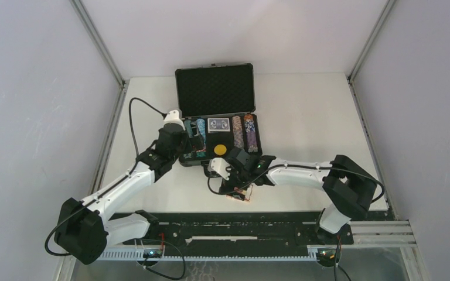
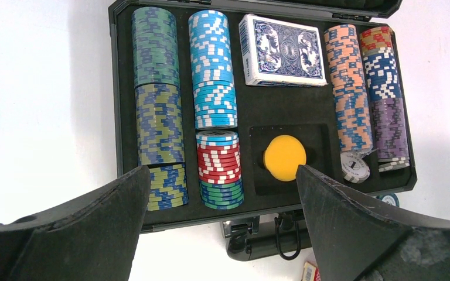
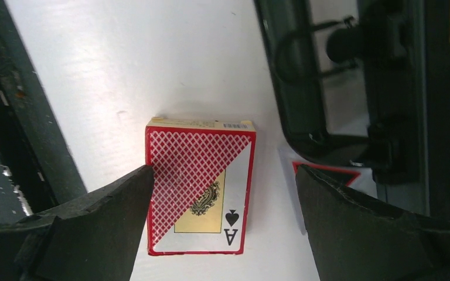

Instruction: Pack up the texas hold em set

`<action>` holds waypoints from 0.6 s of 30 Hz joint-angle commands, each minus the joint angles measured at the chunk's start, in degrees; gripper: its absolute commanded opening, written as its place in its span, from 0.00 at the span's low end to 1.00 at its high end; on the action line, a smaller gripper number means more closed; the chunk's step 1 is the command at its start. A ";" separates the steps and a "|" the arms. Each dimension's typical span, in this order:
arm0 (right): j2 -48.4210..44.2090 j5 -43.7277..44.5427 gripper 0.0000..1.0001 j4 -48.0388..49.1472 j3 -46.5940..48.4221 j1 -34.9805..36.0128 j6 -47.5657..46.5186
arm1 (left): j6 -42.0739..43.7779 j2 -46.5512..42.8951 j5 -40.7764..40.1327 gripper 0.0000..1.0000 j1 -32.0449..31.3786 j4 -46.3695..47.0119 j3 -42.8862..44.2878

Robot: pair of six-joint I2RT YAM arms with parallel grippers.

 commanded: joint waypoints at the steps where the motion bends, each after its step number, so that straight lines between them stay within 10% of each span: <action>1: 3.07 -0.07 1.00 -4.27 1.47 3.49 0.32 | 1.09 -1.29 -1.45 0.98 0.05 1.07 -1.11; 18: 1.99 14.38 1.00 -8.16 12.00 6.38 11.08 | 0.60 -0.27 1.40 0.97 0.06 0.67 0.62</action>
